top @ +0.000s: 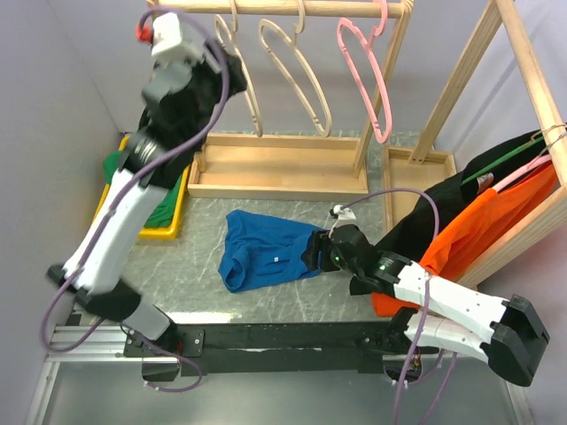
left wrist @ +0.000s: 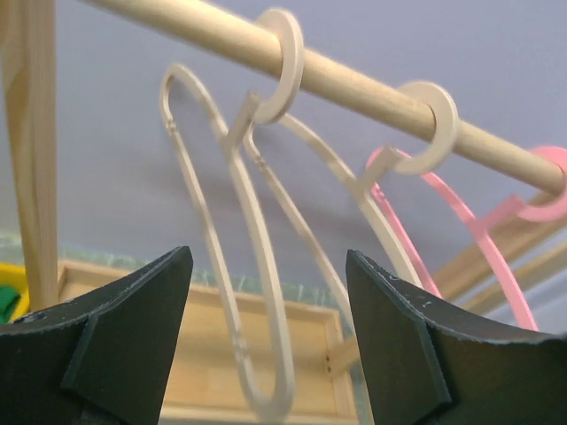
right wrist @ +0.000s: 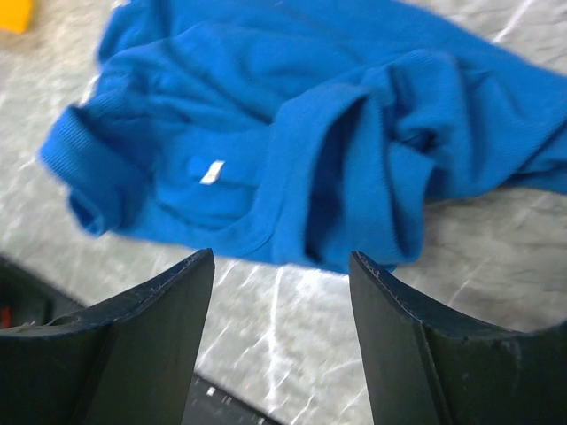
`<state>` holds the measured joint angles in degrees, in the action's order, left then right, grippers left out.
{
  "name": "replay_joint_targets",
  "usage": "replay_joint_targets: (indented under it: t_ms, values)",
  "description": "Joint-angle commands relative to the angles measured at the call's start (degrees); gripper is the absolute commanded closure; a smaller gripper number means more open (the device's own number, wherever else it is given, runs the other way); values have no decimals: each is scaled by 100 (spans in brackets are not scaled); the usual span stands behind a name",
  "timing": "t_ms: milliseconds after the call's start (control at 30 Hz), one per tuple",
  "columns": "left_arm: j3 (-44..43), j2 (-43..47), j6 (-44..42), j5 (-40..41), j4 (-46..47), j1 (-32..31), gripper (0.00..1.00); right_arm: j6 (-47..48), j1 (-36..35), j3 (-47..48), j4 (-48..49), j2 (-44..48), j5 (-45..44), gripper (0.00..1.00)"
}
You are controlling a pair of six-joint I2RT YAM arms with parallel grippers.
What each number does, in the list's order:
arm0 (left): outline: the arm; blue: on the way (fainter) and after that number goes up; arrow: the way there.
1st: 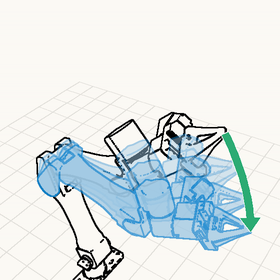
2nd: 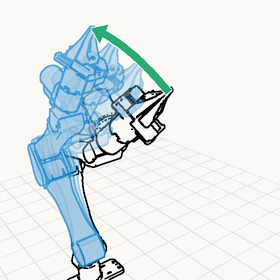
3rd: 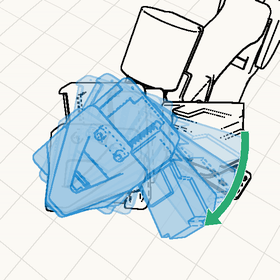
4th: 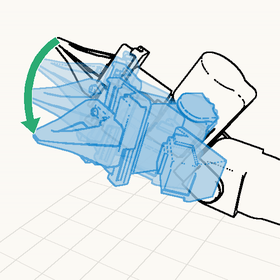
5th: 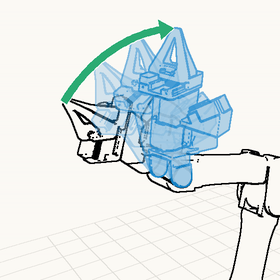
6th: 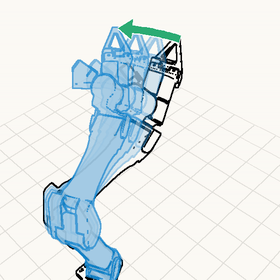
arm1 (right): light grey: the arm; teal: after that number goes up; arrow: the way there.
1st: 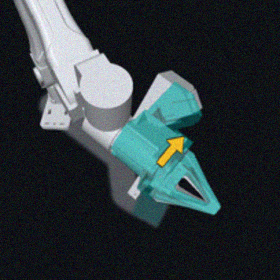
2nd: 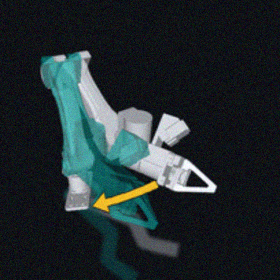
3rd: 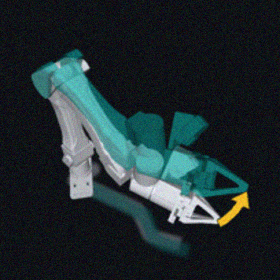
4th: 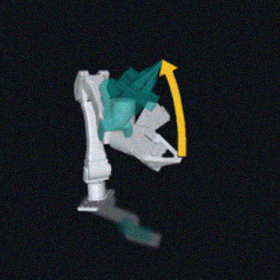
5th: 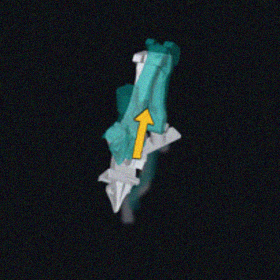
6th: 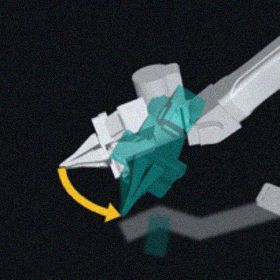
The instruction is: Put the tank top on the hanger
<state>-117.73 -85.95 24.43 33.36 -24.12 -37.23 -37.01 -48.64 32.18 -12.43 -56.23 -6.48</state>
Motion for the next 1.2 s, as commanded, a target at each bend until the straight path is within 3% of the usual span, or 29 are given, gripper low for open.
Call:
replay_joint_targets:
  t_ms: [0, 100, 367, 1000, 1167]
  values:
    - [-1730, -1104, -614, -401, -1208, 146, 25, 230, -154, 112, -111, -380, -353, 30]
    - [-2069, -1423, -842, -348, -1148, 146, 26, 195, -207, 174, -58, -573, -477, 30]
    - [-1815, -1696, -1212, 222, -814, 146, 30, 282, -304, 428, -111, -986, -661, 30]
    - [-1656, -2057, -1511, 408, -655, 181, 32, 283, -453, 526, -137, -1004, -749, 30]
    - [-1482, -2022, -1511, 609, -673, 181, 42, 265, -497, 526, -155, -995, -784, 30]
